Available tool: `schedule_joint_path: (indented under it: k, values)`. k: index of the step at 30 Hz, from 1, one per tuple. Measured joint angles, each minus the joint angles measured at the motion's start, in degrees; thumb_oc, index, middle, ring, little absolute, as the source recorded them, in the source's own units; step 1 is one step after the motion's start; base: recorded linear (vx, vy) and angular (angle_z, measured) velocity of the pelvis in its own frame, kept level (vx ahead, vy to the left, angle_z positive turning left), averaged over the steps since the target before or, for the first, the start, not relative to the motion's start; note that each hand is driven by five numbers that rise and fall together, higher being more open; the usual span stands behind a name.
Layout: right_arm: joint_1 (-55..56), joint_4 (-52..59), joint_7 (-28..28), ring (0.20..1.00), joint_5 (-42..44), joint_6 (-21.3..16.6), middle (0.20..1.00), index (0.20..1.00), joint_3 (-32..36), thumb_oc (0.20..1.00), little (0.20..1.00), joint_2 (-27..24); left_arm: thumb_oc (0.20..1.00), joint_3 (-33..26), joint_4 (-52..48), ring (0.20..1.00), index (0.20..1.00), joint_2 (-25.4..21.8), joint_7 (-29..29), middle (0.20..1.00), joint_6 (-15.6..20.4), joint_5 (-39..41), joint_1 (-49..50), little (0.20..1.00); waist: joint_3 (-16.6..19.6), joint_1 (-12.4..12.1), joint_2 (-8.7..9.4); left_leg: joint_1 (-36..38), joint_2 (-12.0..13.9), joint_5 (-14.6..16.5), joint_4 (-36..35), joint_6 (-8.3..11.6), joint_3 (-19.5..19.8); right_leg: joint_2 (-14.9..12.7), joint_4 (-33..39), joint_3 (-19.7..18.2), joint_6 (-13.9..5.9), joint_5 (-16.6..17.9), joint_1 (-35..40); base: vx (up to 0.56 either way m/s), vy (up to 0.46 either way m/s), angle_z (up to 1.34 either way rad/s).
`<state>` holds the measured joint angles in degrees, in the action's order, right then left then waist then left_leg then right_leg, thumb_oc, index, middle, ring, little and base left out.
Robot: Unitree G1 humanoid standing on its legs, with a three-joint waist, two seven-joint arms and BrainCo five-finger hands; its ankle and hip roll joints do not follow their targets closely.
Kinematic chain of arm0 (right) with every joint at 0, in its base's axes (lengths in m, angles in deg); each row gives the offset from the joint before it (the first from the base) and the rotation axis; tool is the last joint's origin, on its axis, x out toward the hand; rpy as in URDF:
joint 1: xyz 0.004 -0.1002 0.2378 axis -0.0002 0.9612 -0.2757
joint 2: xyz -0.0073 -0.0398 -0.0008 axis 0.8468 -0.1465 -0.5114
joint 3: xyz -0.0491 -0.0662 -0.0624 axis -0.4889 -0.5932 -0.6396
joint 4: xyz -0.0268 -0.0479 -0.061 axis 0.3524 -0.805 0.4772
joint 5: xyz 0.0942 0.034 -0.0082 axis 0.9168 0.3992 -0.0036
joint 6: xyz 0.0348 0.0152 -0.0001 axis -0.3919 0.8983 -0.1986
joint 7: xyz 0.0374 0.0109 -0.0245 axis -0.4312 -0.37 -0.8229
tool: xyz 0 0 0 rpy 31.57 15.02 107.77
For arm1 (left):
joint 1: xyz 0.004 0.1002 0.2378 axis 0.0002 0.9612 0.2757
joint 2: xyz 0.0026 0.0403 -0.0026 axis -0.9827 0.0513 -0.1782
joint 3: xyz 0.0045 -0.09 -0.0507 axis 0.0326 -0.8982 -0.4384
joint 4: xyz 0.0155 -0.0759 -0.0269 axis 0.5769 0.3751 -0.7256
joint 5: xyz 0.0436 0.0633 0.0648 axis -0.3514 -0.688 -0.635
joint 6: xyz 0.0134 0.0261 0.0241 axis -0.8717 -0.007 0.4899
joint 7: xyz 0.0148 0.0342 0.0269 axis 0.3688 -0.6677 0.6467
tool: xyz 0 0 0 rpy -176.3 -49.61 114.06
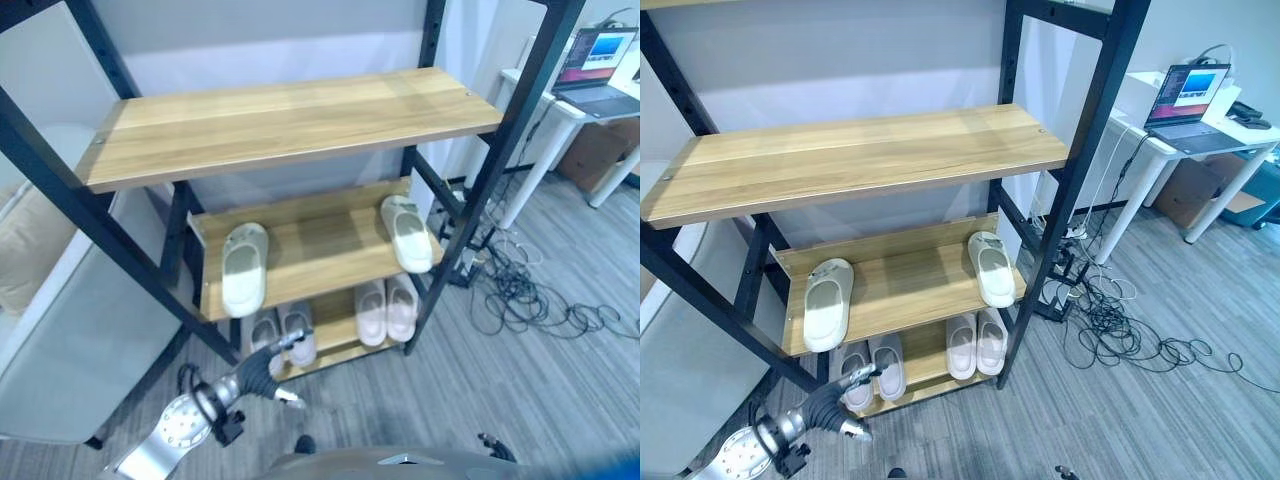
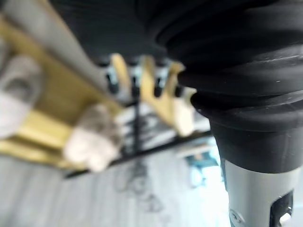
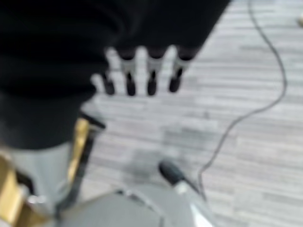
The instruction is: Arrange the slippers neatly on the shoe rack.
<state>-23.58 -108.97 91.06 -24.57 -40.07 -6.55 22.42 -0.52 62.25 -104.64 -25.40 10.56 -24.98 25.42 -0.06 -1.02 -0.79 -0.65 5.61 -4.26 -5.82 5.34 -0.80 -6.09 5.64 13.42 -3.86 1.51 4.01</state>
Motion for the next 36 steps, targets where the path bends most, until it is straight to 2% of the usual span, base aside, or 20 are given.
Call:
schedule_joint_path:
  k: [1,3,5,7,9,11,13,17,18,19,23,26,30,32,36]
  values:
    - [-0.03,0.14,0.32,1.0,-0.01,0.14,1.0,1.0,-0.13,1.0,1.0,0.03,1.0,0.15,-0.95,1.0,1.0,2.2,-0.24,1.0,-0.03,-0.56,-2.81,1.0,0.21,0.64,-0.39,-0.39,0.08,-0.2,0.0,0.11,-0.02,0.07,0.0,-0.04,-0.08,0.25,-0.61,0.01,-0.032,-0.01]
    - [-0.1,0.58,0.38,1.0,-0.01,0.16,1.0,1.0,-0.12,1.0,1.0,-0.02,1.0,-0.14,-2.77,1.0,1.0,2.68,-0.55,1.0,1.01,-0.56,-4.33,1.0,0.07,0.68,-0.6,-0.4,0.1,-0.32,0.0,0.23,-0.02,0.1,0.0,-0.05,0.1,0.59,-0.68,0.02,-0.043,-0.03]
    - [0.62,1.31,0.49,1.0,-0.02,0.14,1.0,1.0,-0.32,1.0,1.0,-0.16,1.0,-0.13,-2.93,1.0,1.0,3.65,-1.16,1.0,0.85,-0.98,-6.71,1.0,0.08,1.82,-0.79,-0.38,0.11,-0.34,0.02,0.23,-0.09,0.08,-0.01,-0.04,0.16,0.65,-0.8,0.02,-0.052,0.01]
    - [0.06,1.35,0.3,1.0,-0.06,0.27,1.0,1.0,-0.36,1.0,1.0,-0.23,1.0,-0.09,-2.62,1.0,1.0,7.0,-5.18,1.0,1.21,-4.88,-13.54,1.0,-0.03,1.94,-1.01,-0.46,0.11,-0.38,0.02,0.24,-0.21,0.09,-0.01,-0.2,0.22,0.81,-0.9,0.0,-0.014,-0.03]
    - [0.13,1.43,0.36,1.0,-0.03,0.28,1.0,1.0,-0.38,1.0,1.0,-0.24,1.0,0.25,-1.65,1.0,1.0,9.18,-7.37,1.0,1.52,-7.03,-16.54,1.0,0.04,3.27,-1.14,-0.52,0.11,-0.38,0.02,0.24,-0.3,0.09,-0.01,-0.36,0.18,0.8,-1.24,-0.01,-0.025,-0.04]
    - [-0.74,1.34,0.36,1.0,-0.05,0.63,1.0,1.0,-0.37,1.0,1.0,-0.48,1.0,1.24,5.6,1.0,1.0,13.76,-10.17,1.0,1.17,-10.36,-22.56,1.0,0.26,3.46,-1.97,-1.59,0.08,-0.59,0.02,0.17,-0.39,0.05,-0.01,-0.52,0.07,1.08,-2.23,-0.01,-0.007,-0.06]
    - [-1.8,1.33,0.38,1.0,-0.13,1.15,1.0,1.0,-0.48,1.0,1.0,-0.49,1.0,1.28,7.11,1.0,1.0,13.88,-11.61,1.0,0.45,-11.89,-22.94,1.0,0.23,4.96,-2.42,-2.06,0.16,-0.66,0.02,0.19,-0.8,0.08,-0.02,-0.77,0.22,1.43,-3.07,0.01,-0.009,-0.13]
    - [-1.49,1.5,1.1,1.0,-0.01,1.36,1.0,1.0,-0.43,1.0,1.0,-0.97,1.0,2.72,10.56,1.0,1.0,14.57,-14.67,1.0,0.22,-15.91,-24.55,1.0,-0.03,5.78,-3.25,-2.61,0.16,-1.0,0.05,-0.25,-2.02,0.09,-0.07,-2.04,0.27,1.86,-4.5,-0.07,-0.007,-0.1]
    - [-2.13,1.85,1.28,1.0,-0.06,1.37,1.0,1.0,-0.78,1.0,1.0,-1.91,1.0,4.28,17.09,1.0,1.0,16.17,-16.82,1.0,-0.31,-18.32,-30.34,1.0,-0.2,5.35,-3.71,-4.1,0.01,-1.22,0.05,-0.39,-2.02,-0.05,-0.07,-2.11,0.02,2.2,-5.99,-0.07,-0.052,-0.2]
    - [-4.03,3.62,1.33,1.0,-0.19,1.23,1.0,1.0,-1.24,1.0,1.0,-2.74,1.0,3.44,22.91,1.0,1.0,16.61,-20.16,1.0,-3.09,-22.07,-36.82,1.0,-1.3,5.39,-4.29,-6.64,0.1,-1.83,0.06,-0.18,-3.02,-0.1,-0.05,-3.34,0.1,3.46,-8.93,-0.05,-0.045,-0.39]
    - [-3.72,3.02,1.55,1.0,-0.68,0.65,1.0,1.0,-2.55,1.0,1.0,-3.81,1.0,1.02,28.03,1.0,1.0,14.87,-27.58,1.0,-4.6,-26.77,-42.79,1.0,-3.77,7.29,-4.07,-7.03,0.52,-1.97,0.04,-0.03,-4.62,0.29,-0.01,-4.74,0.01,3.83,-10.25,-0.03,-0.058,-0.24]
    - [-3.27,2.61,1.57,1.0,-0.69,0.81,1.0,1.0,-3.44,1.0,1.0,-4.44,1.0,-1.23,29.43,1.0,1.0,13.72,-30.82,1.0,-5.93,-27.15,-44.74,1.0,-4.34,7.24,-3.4,-9.02,1.15,-2.27,0.03,0.33,-4.9,0.92,-0.01,-4.82,0.28,4.17,-12.56,-0.04,-0.058,-0.11]
    - [-3.31,2.46,2.31,1.0,-0.69,0.65,1.0,1.0,-4.6,1.0,1.0,-4.31,1.0,-2.42,29.51,1.0,1.0,9.18,-34.51,1.0,-6.57,-28.27,-44.81,1.0,-4.97,6.72,-2.24,-11.71,2.04,-2.65,0.04,0.71,-5.06,1.82,-0.05,-5.25,1.19,4.77,-15.36,-0.03,-0.046,-0.04]
    - [-3.36,2.46,2.42,1.0,-0.69,0.66,1.0,1.0,-4.61,1.0,1.0,-4.23,1.0,-2.56,29.52,1.0,1.0,8.65,-34.82,1.0,-6.89,-28.6,-44.81,1.0,-5.06,6.64,-2.1,-11.97,2.13,-2.66,0.04,0.7,-5.13,1.9,-0.05,-5.31,1.19,4.76,-15.67,-0.02,-0.03,-0.06]
    - [-4.78,4.01,3.22,1.0,-0.68,-0.61,1.0,1.0,-5.94,1.0,1.0,-3.94,1.0,-7.24,30.36,1.0,1.0,4.42,-38.15,1.0,-8.29,-29.51,-44.77,1.0,-5.65,6.18,-0.22,-12.55,2.37,-2.78,0.06,0.44,-5.87,2.17,-0.33,-6.01,1.2,5.13,-16.67,0.0,-0.022,-0.08]
